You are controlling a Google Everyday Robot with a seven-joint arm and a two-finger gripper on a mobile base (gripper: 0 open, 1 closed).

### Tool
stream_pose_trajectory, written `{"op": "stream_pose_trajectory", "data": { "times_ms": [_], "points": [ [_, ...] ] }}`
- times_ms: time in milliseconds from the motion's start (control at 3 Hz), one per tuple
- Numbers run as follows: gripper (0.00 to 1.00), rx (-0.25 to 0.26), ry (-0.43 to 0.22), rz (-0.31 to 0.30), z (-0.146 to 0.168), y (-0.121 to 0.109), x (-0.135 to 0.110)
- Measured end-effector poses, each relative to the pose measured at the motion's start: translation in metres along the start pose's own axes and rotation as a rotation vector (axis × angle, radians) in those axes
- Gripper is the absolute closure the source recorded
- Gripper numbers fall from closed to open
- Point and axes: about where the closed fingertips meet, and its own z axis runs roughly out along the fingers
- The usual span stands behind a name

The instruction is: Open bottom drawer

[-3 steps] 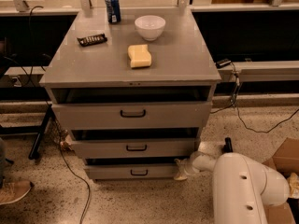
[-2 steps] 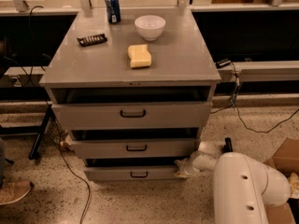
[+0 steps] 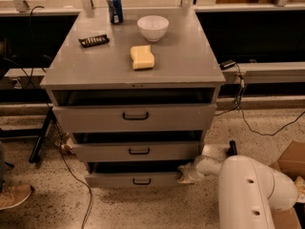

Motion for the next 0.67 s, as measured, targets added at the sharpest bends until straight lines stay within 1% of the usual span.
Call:
{"op": "stream_pose_trajectory", "data": {
  "times_ms": [333, 667],
  "points": [
    [1.00, -0.030, 0.027, 0.006, -0.0055, 0.0241, 0.0062],
    [1.00, -0.036, 0.046, 0.011, -0.0123, 0.0329, 0.0142]
  ]
}}
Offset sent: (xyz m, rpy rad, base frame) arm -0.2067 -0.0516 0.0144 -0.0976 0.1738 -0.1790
